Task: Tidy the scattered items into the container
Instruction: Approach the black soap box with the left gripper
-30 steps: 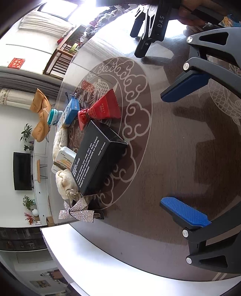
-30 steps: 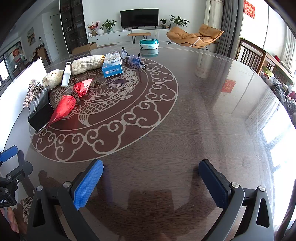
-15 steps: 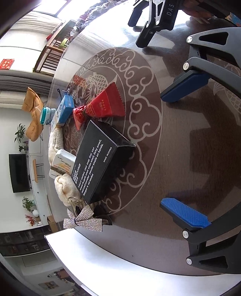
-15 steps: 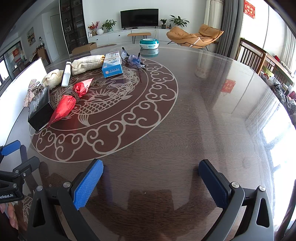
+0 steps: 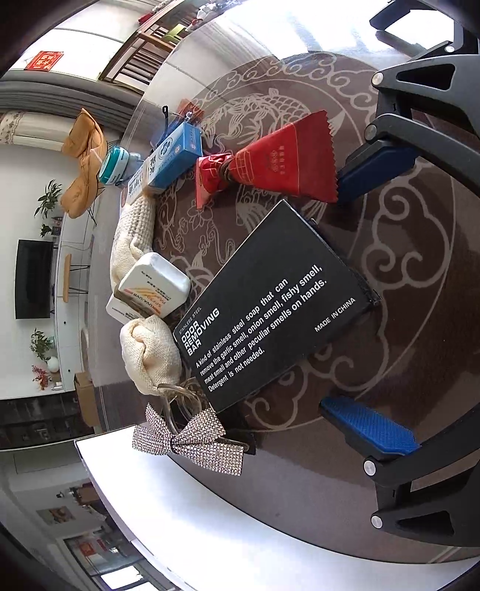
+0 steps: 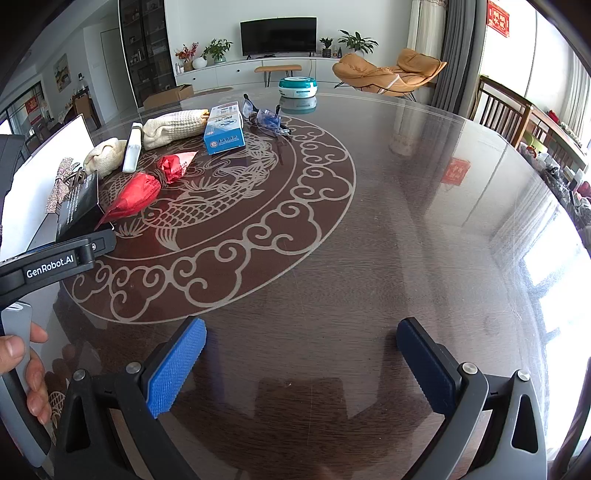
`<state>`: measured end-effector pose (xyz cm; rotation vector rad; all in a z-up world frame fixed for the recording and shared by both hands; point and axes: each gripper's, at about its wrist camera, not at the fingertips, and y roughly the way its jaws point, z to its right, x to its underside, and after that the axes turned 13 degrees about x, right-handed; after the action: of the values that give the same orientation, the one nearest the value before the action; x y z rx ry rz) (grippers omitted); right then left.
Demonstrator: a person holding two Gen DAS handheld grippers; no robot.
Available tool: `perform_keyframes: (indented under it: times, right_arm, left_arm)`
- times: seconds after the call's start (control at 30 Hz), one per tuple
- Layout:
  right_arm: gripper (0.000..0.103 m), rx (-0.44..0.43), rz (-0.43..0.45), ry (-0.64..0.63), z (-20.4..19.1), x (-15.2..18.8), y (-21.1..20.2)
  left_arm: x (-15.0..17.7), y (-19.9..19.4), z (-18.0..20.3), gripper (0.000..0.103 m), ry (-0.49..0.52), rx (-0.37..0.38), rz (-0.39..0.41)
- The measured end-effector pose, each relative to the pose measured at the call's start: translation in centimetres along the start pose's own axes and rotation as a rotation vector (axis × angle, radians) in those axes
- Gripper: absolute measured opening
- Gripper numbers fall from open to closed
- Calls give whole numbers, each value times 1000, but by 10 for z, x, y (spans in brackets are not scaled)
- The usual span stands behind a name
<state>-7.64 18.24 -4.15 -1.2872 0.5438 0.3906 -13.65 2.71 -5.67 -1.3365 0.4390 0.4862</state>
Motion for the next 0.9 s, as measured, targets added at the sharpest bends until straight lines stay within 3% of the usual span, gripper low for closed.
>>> perform_keyframes:
  times: [0.27, 0.7, 0.77, 0.9]
  right_arm:
    - [103, 0, 0, 0, 0, 0, 0]
    - [103, 0, 0, 1, 0, 1, -1]
    - [103, 0, 0, 1, 0, 0, -1]
    - [103, 0, 0, 1, 0, 1, -1]
  left_arm:
    - [-22, 17, 8, 103, -85, -58, 3]
    - [-34, 16, -25, 103, 27, 15, -17]
    - [-32, 12, -28, 97, 50, 25, -8]
    - [-29, -1, -29, 59, 97, 53, 8]
